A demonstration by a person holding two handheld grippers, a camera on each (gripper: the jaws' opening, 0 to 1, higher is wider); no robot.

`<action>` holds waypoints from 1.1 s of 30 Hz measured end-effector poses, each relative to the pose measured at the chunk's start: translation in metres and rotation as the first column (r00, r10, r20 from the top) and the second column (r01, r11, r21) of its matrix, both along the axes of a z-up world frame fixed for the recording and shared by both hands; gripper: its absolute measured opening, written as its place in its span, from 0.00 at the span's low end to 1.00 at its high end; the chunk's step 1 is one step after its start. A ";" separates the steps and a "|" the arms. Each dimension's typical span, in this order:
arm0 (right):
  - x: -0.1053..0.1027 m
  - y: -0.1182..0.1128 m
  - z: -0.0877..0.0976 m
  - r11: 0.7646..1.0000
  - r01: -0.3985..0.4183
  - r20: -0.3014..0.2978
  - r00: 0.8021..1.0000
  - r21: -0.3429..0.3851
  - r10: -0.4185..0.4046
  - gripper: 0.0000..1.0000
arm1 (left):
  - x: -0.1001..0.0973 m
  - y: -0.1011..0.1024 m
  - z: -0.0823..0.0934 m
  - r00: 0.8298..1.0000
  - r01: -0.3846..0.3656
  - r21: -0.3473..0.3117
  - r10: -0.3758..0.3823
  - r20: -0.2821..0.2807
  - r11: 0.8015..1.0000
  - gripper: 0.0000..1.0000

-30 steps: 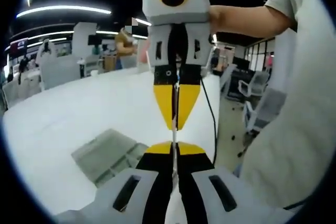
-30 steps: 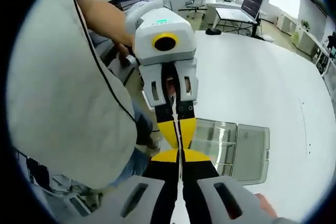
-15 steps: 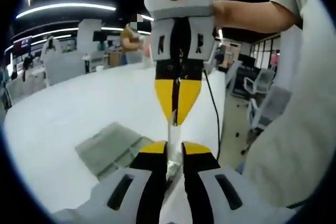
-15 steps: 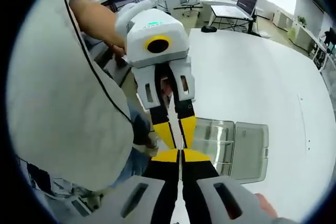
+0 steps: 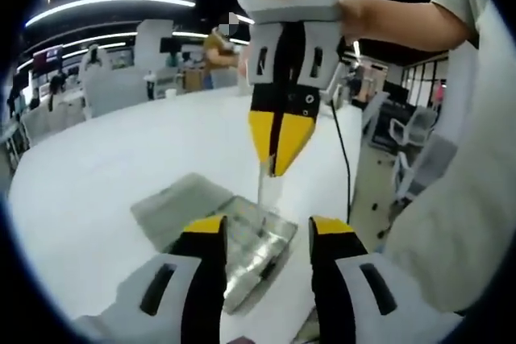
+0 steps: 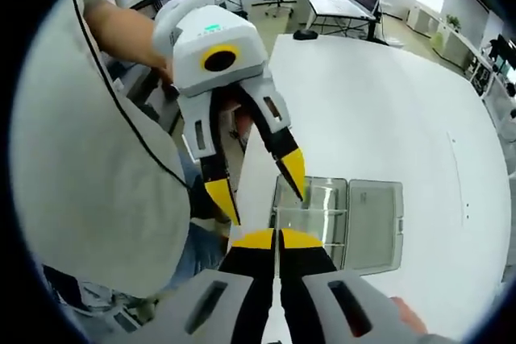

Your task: Insert the divider into the dual guide fixture by aligning both edges with the guide slots and pushing it downward to the bottom, including one-sided entry, uneven engagement, binding, and posture correction.

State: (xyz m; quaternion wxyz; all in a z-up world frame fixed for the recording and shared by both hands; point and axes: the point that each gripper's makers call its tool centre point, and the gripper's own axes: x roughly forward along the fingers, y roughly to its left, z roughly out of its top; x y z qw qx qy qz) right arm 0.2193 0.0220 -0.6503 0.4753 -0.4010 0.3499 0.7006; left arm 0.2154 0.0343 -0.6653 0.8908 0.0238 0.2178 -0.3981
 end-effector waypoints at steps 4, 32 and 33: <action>0.002 0.000 -0.004 1.000 0.021 0.010 1.000 -0.017 -0.021 0.00 | -0.001 0.007 -0.001 0.999 -0.038 0.000 0.038 -0.013 0.999 0.45; 0.020 -0.002 -0.025 0.994 0.072 0.063 0.996 -0.085 -0.067 0.00 | 0.000 0.019 -0.015 0.986 -0.161 0.024 0.162 -0.030 0.987 0.77; 0.022 -0.002 -0.025 0.993 0.079 0.061 0.995 -0.091 -0.073 0.00 | 0.000 0.020 -0.016 0.986 -0.165 0.027 0.166 -0.033 0.986 0.79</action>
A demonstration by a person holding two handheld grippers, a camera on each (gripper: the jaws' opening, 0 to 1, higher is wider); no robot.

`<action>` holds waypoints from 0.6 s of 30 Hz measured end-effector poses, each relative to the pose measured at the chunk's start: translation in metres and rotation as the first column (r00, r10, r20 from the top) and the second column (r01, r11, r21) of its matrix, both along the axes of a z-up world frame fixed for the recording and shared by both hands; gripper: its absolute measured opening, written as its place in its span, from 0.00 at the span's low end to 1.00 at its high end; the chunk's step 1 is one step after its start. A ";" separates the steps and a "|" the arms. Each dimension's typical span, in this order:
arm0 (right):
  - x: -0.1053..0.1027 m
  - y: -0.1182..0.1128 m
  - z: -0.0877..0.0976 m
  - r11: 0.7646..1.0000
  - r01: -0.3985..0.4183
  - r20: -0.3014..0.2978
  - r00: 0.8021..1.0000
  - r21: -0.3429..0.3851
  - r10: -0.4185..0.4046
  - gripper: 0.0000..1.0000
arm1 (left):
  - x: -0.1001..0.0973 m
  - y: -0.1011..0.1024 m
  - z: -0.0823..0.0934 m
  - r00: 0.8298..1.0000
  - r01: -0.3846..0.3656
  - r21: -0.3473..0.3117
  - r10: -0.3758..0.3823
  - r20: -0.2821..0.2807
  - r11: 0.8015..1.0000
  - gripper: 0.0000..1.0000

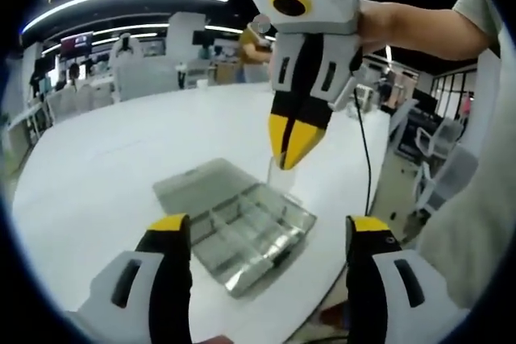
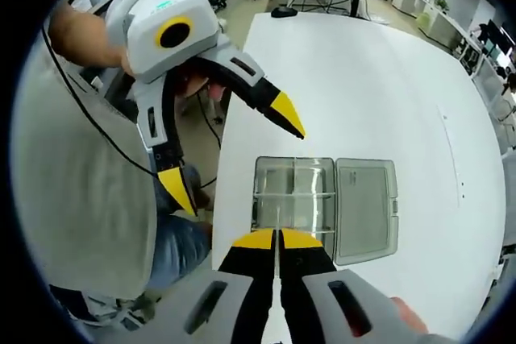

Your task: Insert the divider into the dual guide fixture by aligning both edges with the guide slots and pushing it downward to the bottom, including one-sided entry, uneven engagement, binding, and posture correction.

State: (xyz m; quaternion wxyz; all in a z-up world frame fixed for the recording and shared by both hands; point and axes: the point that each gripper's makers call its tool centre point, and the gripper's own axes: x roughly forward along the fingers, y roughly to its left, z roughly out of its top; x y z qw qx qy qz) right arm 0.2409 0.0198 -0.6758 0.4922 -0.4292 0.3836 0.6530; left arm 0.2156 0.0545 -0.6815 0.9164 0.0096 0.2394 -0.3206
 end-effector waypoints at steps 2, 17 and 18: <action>0.002 0.001 -0.001 1.000 0.005 0.002 1.000 -0.003 -0.005 0.00 | 0.001 0.002 -0.001 1.000 -0.009 0.001 0.009 -0.005 1.000 0.80; 0.008 0.004 -0.011 1.000 0.003 0.008 1.000 -0.031 -0.003 0.00 | 0.006 0.012 -0.005 0.997 -0.077 -0.021 0.077 -0.028 0.997 0.84; 0.008 0.004 -0.012 0.999 0.003 0.006 1.000 -0.033 -0.002 0.00 | 0.006 0.012 -0.006 0.996 -0.082 -0.030 0.081 -0.030 0.996 0.84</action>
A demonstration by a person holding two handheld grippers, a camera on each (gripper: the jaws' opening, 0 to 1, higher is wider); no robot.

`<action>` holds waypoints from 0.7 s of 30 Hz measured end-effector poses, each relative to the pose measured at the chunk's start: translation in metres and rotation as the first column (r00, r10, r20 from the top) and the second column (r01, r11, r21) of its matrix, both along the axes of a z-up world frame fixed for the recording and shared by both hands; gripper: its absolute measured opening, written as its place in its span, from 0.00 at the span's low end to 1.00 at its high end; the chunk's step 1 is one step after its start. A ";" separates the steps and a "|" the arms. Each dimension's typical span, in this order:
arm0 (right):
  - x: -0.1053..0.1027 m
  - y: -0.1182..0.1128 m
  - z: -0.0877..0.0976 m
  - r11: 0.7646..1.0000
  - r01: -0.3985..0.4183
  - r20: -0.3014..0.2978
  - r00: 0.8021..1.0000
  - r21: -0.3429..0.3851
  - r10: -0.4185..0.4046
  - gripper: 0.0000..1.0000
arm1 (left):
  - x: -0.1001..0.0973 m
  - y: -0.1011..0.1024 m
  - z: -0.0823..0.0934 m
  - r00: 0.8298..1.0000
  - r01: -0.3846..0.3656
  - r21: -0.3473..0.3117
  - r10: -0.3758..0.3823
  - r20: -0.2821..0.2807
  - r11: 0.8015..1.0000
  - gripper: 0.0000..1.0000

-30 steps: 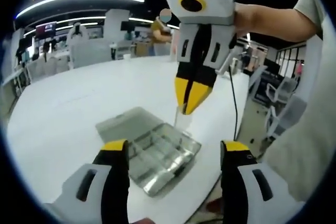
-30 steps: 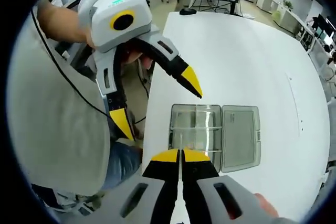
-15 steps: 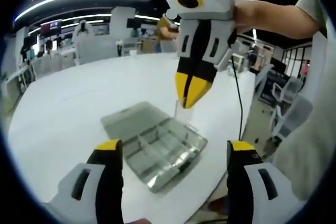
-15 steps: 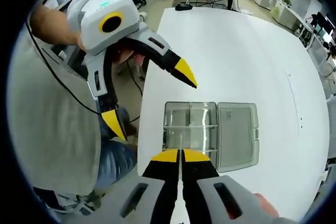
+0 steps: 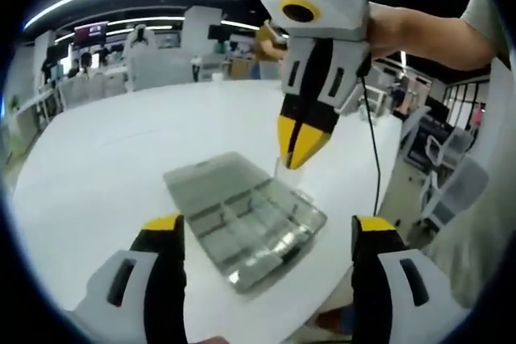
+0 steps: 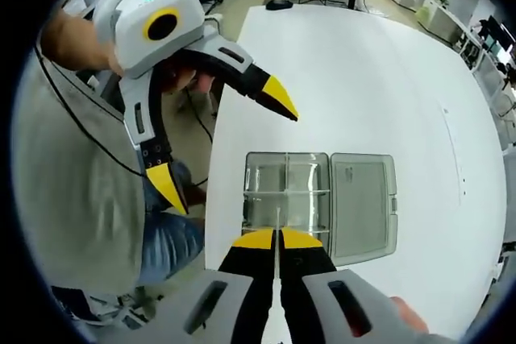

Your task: Insert the divider into the dual guide fixture by aligning both edges with the guide slots and pushing it downward to the bottom, including one-sided entry, uneven engagement, binding, and posture correction.

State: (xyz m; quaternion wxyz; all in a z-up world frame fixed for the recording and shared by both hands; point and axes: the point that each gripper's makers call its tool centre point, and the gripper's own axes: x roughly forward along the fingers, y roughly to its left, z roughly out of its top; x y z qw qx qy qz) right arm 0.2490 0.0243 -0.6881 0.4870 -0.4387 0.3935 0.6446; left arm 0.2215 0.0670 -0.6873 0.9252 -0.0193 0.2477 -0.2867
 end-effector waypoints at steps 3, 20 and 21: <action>0.000 0.002 -0.003 1.000 -0.006 0.000 1.000 -0.003 0.006 0.00 | 0.000 0.001 -0.003 1.000 -0.007 -0.004 0.006 -0.006 1.000 0.85; 0.002 0.006 -0.011 1.000 -0.009 -0.016 1.000 0.000 0.009 0.00 | -0.003 -0.001 -0.011 1.000 -0.023 -0.016 0.023 -0.005 1.000 0.85; 0.001 0.008 -0.012 1.000 -0.010 -0.017 1.000 0.000 0.010 0.00 | -0.003 -0.001 -0.011 1.000 -0.025 -0.016 0.025 -0.004 1.000 0.85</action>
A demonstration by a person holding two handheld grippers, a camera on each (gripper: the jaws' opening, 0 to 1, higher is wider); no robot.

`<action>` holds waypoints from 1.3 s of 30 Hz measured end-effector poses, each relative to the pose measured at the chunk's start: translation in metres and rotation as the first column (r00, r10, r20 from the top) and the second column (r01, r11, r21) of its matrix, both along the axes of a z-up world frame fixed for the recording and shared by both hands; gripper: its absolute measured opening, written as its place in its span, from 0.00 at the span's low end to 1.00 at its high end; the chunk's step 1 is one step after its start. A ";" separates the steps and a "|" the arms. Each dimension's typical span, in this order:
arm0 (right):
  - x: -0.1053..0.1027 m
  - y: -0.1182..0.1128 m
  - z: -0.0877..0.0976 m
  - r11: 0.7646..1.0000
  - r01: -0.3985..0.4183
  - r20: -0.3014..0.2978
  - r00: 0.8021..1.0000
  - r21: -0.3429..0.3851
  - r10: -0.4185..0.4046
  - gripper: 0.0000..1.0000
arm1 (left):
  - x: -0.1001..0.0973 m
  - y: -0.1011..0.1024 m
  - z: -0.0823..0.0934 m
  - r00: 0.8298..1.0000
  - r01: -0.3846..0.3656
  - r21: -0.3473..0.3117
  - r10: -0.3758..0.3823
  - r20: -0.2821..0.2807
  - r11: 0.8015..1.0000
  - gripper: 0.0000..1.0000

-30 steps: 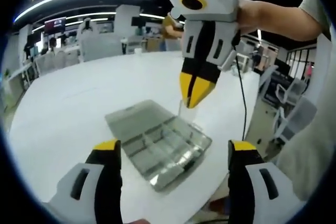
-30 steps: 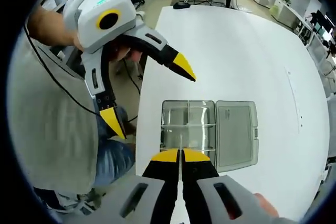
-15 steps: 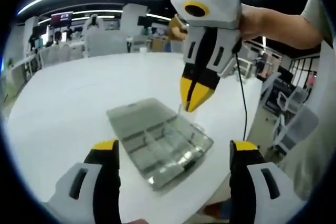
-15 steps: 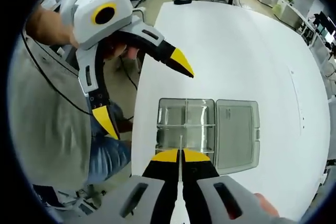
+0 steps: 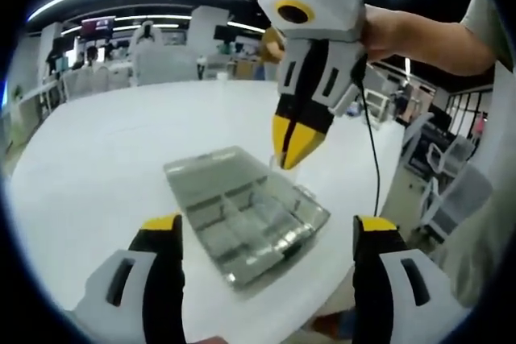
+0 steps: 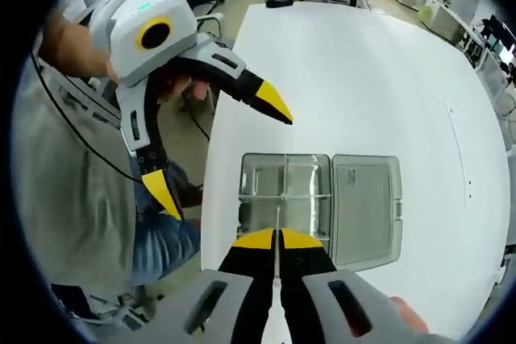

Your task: Insert the divider into the dual guide fixture by aligning both edges with the guide slots and pushing it downward to the bottom, including one-sided entry, uneven engagement, binding, and posture correction.

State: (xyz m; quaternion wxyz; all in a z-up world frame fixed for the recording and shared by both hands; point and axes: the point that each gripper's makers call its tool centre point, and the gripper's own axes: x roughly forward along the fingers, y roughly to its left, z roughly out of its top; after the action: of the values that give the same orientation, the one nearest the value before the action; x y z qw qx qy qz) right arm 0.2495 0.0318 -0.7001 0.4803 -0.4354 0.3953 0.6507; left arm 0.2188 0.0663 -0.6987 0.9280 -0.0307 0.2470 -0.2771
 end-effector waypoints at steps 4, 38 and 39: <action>-0.003 0.003 -0.002 1.000 -0.007 -0.002 1.000 0.000 0.007 0.00 | 0.000 0.002 0.000 1.000 -0.010 -0.004 0.010 0.005 1.000 0.85; 0.001 0.011 -0.019 0.999 -0.035 0.011 0.999 -0.004 0.035 0.00 | -0.005 -0.002 -0.004 1.000 -0.001 0.008 0.001 0.003 1.000 0.87; 0.000 0.011 -0.020 0.999 -0.032 0.006 0.999 -0.004 0.032 0.00 | -0.005 -0.002 -0.004 1.000 0.000 0.009 0.000 0.003 1.000 0.87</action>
State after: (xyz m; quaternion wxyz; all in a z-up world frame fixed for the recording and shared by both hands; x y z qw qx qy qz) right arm 0.2497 0.0430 -0.7200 0.4702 -0.4445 0.3882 0.6562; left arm 0.2138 0.0646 -0.7029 0.9284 -0.0262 0.2471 -0.2761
